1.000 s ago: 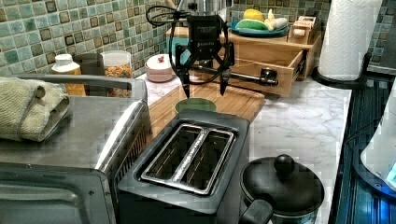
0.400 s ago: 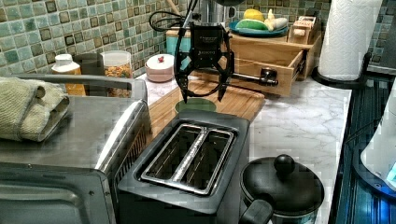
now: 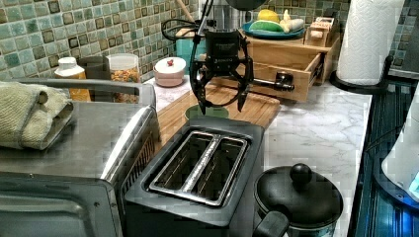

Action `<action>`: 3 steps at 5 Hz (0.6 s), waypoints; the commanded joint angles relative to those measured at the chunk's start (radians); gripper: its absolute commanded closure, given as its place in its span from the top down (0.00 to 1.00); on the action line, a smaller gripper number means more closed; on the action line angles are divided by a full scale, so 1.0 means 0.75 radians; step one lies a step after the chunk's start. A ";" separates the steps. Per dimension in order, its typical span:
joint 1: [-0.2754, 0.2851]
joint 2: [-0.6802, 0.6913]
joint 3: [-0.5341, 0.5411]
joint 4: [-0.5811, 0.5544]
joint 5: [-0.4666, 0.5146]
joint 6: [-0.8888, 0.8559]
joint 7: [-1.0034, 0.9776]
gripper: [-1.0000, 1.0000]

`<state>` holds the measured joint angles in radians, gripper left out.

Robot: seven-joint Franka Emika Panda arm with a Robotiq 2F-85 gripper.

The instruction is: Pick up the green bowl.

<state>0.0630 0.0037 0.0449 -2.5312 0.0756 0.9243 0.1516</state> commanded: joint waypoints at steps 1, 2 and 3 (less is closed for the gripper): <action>0.015 0.065 0.021 -0.033 0.022 0.136 -0.007 1.00; 0.012 0.059 0.019 -0.043 -0.002 0.145 0.032 1.00; 0.016 0.062 0.014 -0.042 -0.029 0.145 0.063 1.00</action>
<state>0.0629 0.0681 0.0502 -2.5742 0.0762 1.0459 0.1530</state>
